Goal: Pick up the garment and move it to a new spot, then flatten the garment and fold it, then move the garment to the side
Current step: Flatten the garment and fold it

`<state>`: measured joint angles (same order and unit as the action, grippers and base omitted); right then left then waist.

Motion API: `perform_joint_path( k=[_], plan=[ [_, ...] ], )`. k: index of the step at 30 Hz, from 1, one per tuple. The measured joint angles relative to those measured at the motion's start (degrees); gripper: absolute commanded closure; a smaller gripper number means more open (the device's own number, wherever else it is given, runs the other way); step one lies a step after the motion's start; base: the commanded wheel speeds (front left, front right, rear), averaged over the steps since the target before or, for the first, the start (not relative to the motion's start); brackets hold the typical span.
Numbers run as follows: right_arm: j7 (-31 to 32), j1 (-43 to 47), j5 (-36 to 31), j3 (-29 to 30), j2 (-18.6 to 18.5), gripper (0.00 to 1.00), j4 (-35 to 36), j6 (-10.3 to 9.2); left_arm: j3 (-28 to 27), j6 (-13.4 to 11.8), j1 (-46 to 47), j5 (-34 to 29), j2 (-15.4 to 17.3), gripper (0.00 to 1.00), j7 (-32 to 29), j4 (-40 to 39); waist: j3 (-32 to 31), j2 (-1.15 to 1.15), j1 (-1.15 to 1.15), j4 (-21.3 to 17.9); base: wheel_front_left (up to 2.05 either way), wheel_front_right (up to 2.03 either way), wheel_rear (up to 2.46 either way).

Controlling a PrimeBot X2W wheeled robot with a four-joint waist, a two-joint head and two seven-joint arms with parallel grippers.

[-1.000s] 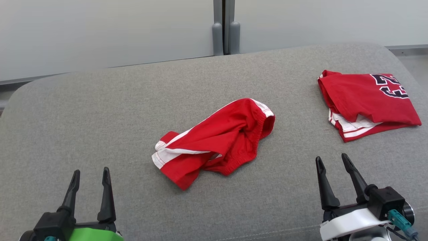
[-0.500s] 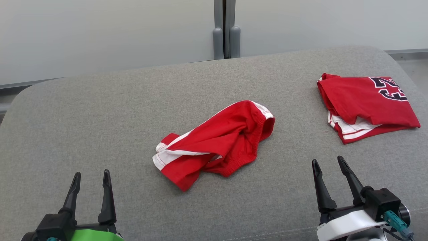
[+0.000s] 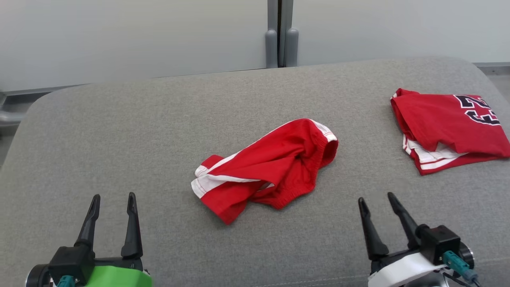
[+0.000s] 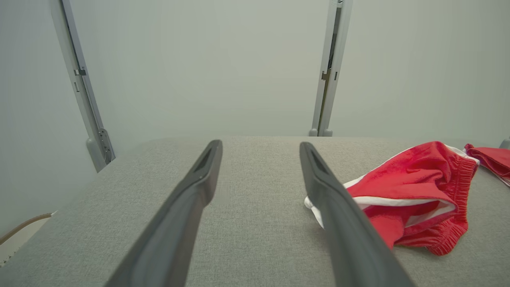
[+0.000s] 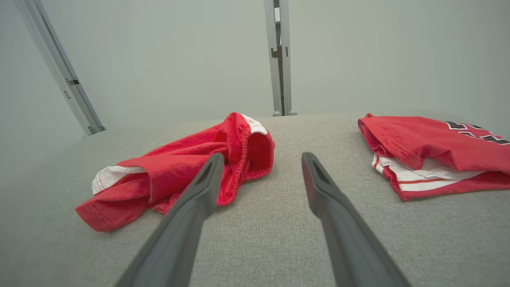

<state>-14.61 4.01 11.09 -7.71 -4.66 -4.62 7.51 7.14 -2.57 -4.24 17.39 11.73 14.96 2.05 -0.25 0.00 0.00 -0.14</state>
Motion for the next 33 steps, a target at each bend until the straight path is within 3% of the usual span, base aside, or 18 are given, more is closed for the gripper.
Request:
perform_joint_path(
  k=[17,26,33],
  plan=[
    [3.9,-10.4,9.7,-16.7,-4.1,0.0,-19.3,-0.01,0.6,3.2,3.6,-1.9,-4.0,0.0,0.0,0.6,2.9,0.0,0.0,9.8,0.0,0.0,0.0],
    [1.1,-20.3,13.6,-20.6,-5.0,0.0,-31.2,-0.02,0.3,5.3,6.1,-3.1,-6.0,0.0,0.0,2.0,6.2,0.0,0.0,14.3,0.0,0.0,0.0],
    [-0.2,-24.6,14.0,-22.4,-5.1,0.0,-34.4,-0.02,-0.3,6.2,6.6,-3.9,-7.2,0.0,0.0,2.3,8.2,0.0,0.0,16.0,0.0,0.0,0.0]
  ],
)
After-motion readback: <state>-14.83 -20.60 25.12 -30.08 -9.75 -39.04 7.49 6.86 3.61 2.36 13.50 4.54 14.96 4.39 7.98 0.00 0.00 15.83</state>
